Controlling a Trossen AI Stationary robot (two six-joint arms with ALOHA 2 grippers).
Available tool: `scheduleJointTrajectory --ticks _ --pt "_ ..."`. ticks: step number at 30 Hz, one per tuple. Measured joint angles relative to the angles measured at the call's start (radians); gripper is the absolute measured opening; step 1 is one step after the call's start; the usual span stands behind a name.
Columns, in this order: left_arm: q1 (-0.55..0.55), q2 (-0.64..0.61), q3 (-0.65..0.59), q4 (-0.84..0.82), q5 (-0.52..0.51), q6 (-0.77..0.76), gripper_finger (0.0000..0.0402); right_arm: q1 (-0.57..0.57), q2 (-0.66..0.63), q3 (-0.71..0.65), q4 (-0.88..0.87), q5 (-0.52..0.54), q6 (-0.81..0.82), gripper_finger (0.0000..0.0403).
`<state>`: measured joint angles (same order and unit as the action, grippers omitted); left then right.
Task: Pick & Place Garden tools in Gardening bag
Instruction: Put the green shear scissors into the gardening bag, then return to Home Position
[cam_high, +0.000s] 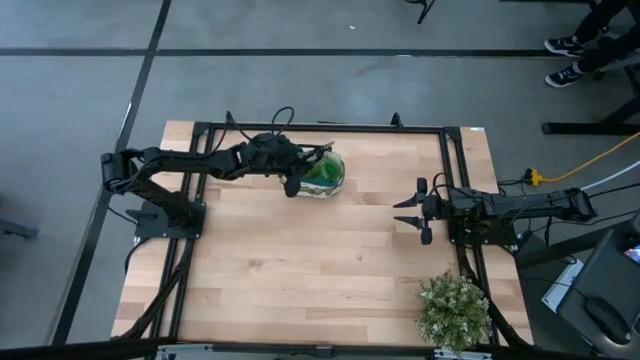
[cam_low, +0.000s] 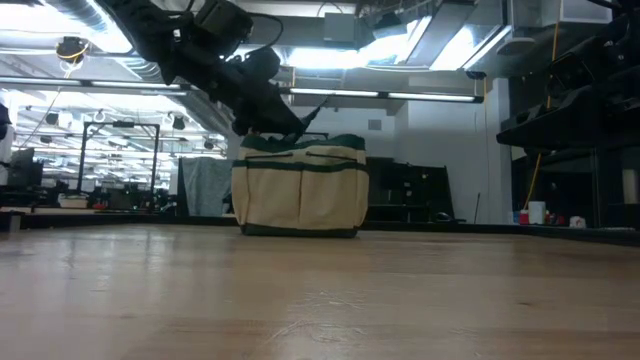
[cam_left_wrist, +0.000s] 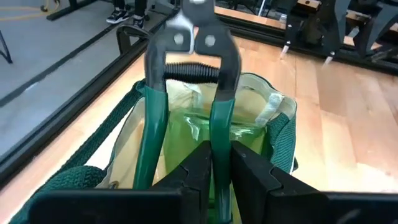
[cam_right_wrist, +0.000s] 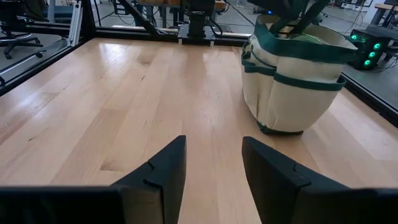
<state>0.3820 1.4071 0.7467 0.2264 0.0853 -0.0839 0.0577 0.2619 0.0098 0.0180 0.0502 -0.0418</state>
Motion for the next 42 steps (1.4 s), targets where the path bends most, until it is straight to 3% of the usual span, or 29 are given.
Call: scheduleJointTrajectory --ticks 24,29,35,42 --pt "0.0 -0.006 0.0 -0.001 0.01 0.028 0.0099 0.0 0.0 0.0 0.0 0.0 0.0 0.016" --pt "0.0 -0.077 0.0 0.0 0.003 0.034 0.0104 0.0 0.0 0.0 0.0 0.0 0.0 0.016" --pt "0.0 -0.193 0.0 0.001 -0.015 0.15 0.0101 0.0 0.0 0.0 0.0 0.0 0.0 0.016" --pt "0.0 -0.321 0.0 0.001 -0.144 0.167 0.01 0.0 0.0 0.0 0.0 0.0 0.0 0.016"
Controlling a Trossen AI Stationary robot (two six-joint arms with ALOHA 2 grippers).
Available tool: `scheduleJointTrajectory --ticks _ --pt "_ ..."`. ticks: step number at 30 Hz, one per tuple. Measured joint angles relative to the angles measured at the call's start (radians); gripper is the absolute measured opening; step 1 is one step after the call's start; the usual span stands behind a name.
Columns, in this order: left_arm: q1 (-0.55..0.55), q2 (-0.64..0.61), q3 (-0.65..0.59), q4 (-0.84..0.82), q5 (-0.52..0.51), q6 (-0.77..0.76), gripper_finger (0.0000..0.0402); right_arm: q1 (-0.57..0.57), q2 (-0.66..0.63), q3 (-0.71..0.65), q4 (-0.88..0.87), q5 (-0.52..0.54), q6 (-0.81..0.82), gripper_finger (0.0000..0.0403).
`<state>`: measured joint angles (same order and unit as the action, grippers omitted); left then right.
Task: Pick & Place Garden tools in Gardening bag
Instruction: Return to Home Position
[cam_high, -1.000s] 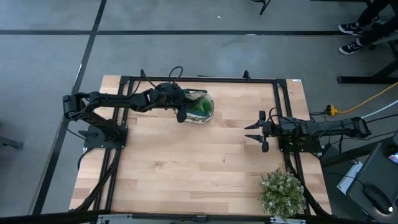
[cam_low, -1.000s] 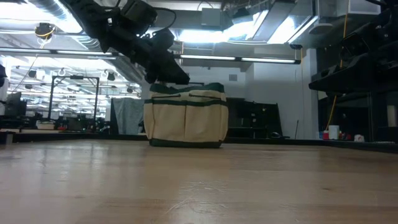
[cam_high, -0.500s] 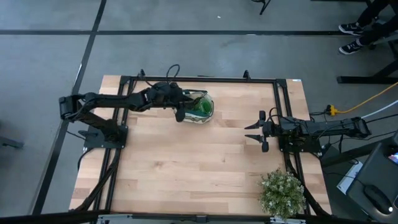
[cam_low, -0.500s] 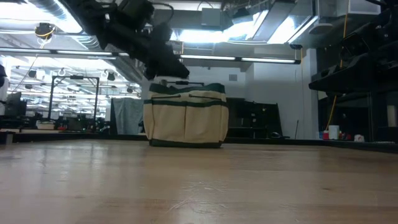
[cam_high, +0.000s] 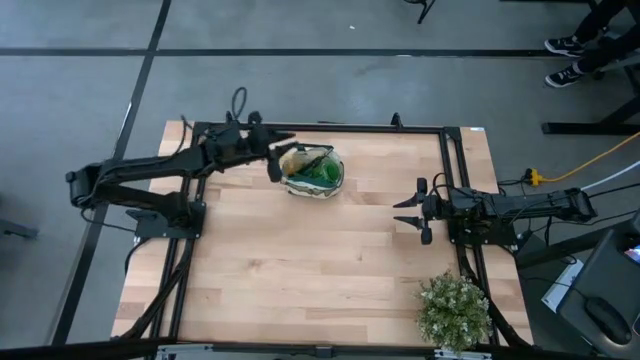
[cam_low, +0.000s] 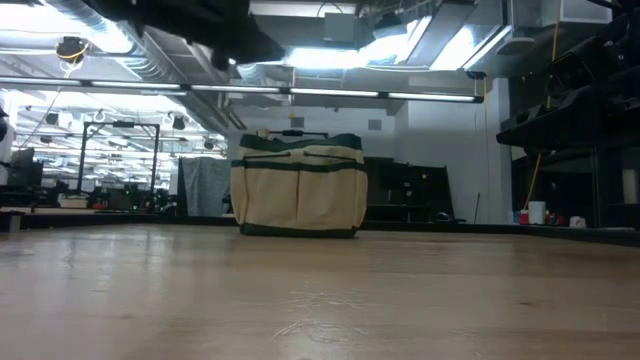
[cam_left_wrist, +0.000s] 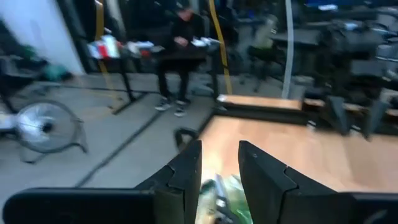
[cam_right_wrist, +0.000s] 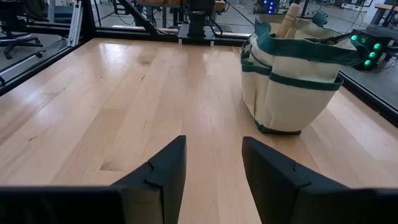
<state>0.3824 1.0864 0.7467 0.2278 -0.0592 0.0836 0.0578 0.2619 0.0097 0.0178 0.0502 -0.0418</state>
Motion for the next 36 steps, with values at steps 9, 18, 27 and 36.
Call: scheduleJointTrajectory --ticks 9,18,27,36 --pt "0.0 -0.121 -0.003 -0.022 -0.053 -0.044 0.0098 0.0 0.0 0.0 0.0 0.0 0.0 0.016" --pt "0.017 -0.203 -0.003 -0.071 0.054 -0.029 0.0101 0.0 0.0 0.0 0.0 0.0 0.0 0.016" --pt "0.038 -0.336 -0.19 0.03 0.281 -0.169 0.0101 0.0 0.0 0.0 0.0 0.0 0.0 0.016" --pt "0.039 -0.546 -0.449 0.158 0.261 -0.267 0.0098 0.0 0.0 0.0 0.0 0.0 0.0 0.016"
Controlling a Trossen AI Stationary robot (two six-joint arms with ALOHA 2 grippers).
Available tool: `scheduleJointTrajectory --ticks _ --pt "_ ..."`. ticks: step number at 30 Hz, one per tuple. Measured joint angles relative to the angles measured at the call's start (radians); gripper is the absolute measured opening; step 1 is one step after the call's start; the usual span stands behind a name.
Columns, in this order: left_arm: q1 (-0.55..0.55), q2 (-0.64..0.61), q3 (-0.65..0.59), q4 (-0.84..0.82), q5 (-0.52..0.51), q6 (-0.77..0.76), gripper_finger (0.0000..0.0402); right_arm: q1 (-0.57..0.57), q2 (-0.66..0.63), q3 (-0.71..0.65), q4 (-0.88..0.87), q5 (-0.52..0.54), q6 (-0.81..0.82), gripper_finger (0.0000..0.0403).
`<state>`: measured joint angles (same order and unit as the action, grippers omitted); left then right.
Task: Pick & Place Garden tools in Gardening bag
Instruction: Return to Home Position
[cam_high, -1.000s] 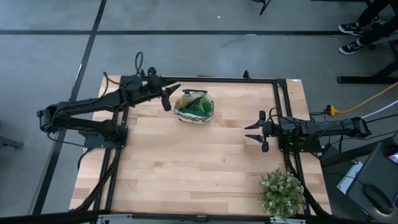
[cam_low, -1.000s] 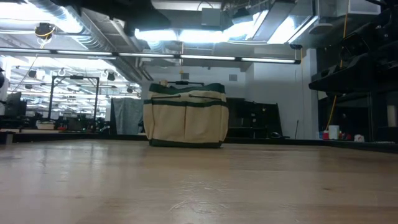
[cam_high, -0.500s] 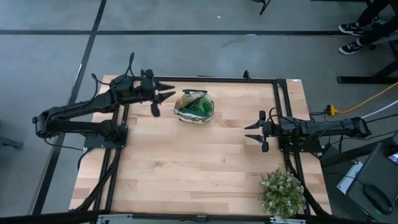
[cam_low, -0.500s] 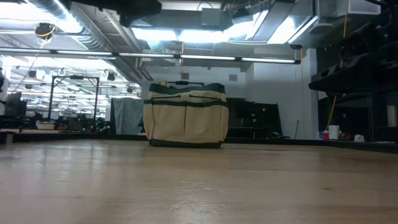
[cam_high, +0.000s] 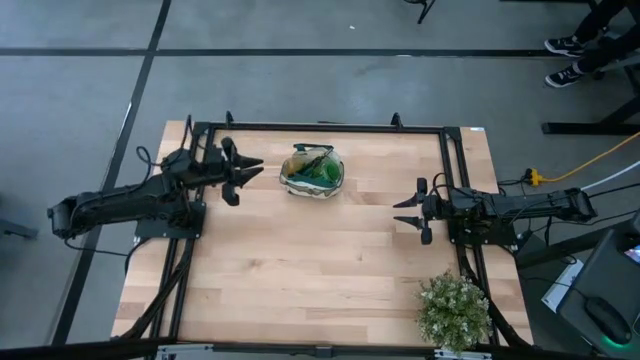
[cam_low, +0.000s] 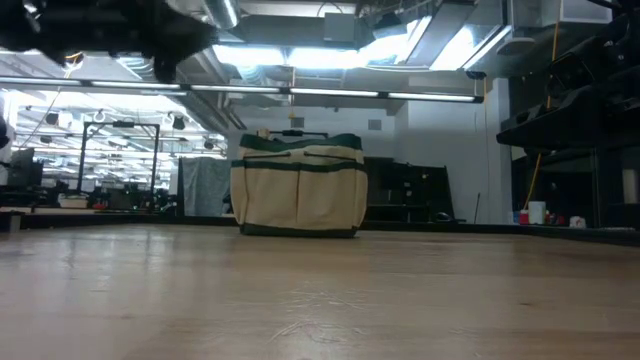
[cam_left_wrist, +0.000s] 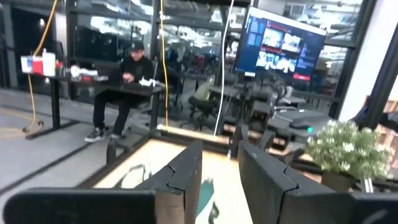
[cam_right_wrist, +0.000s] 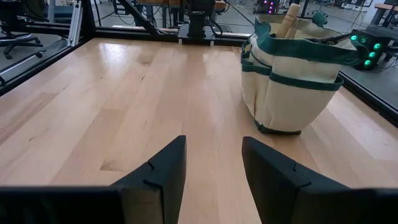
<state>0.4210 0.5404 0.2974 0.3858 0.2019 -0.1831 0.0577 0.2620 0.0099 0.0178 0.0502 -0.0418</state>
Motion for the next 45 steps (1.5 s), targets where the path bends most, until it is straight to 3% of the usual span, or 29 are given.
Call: scheduleJointTrajectory --ticks 9,16,45 --pt "0.0 -0.02 -0.094 -0.05 0.001 -0.006 0.0102 0.0 0.0 0.0 0.0 0.0 0.0 0.016" --pt "0.0 -0.02 -0.095 -0.143 0.001 -0.006 0.0102 0.0 0.0 0.0 0.0 0.0 0.0 0.016" --pt "0.0 -0.019 -0.095 -0.151 0.001 -0.006 0.0102 0.0 0.0 0.0 0.0 0.0 0.0 0.016"
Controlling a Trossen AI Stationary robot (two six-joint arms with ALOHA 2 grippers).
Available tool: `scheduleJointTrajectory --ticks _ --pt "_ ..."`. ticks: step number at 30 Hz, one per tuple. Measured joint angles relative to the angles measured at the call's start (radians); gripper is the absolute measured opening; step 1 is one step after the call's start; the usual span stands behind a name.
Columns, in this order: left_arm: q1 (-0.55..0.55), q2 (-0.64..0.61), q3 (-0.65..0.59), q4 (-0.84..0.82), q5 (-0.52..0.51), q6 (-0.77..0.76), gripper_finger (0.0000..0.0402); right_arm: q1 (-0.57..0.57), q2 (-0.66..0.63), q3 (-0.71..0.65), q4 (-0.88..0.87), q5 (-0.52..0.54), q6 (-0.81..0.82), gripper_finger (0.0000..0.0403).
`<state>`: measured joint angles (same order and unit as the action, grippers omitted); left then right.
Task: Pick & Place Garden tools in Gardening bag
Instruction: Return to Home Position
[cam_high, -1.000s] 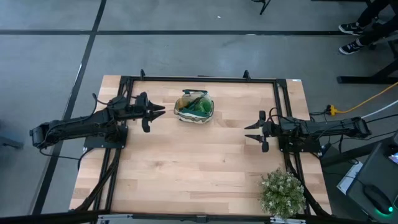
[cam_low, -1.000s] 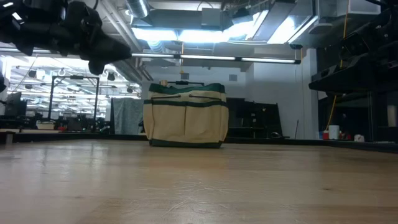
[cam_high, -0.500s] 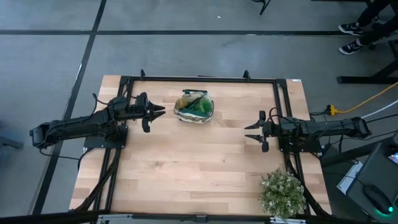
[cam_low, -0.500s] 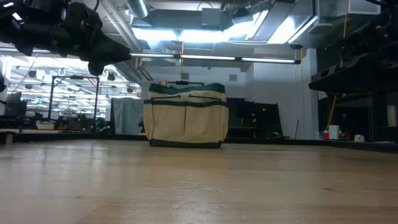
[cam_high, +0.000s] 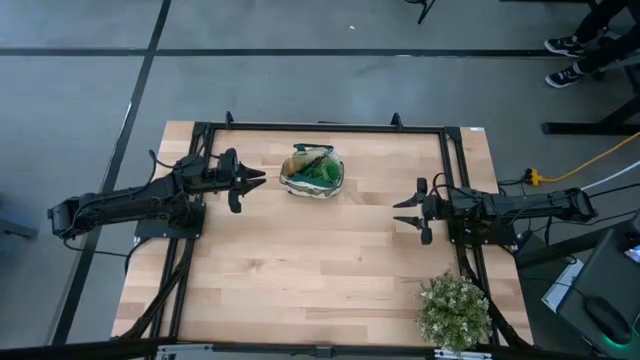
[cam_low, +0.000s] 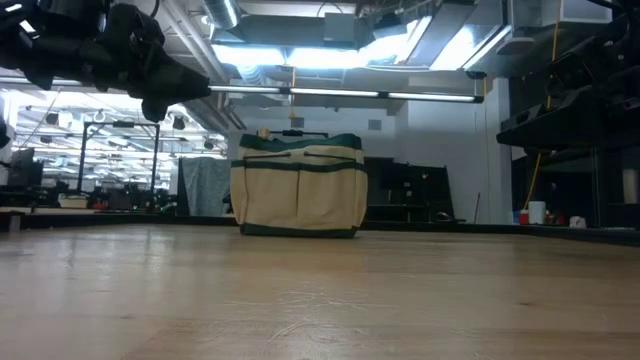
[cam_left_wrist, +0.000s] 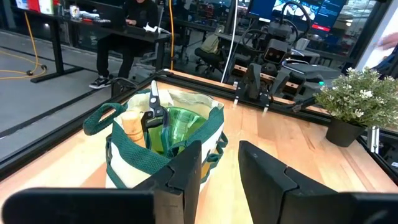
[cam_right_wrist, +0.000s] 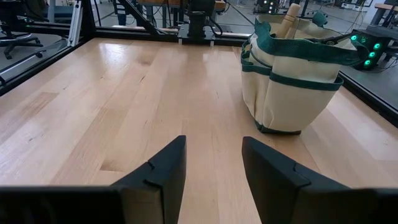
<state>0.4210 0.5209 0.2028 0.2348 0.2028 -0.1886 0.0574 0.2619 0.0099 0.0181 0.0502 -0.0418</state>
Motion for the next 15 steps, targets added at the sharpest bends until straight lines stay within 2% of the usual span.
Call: scheduleJointTrajectory --ticks 15 --pt "0.0 0.0 0.0 0.0 0.0 0.0 0.0102 0.0 0.0 0.0 0.0 0.0 0.0 0.016"
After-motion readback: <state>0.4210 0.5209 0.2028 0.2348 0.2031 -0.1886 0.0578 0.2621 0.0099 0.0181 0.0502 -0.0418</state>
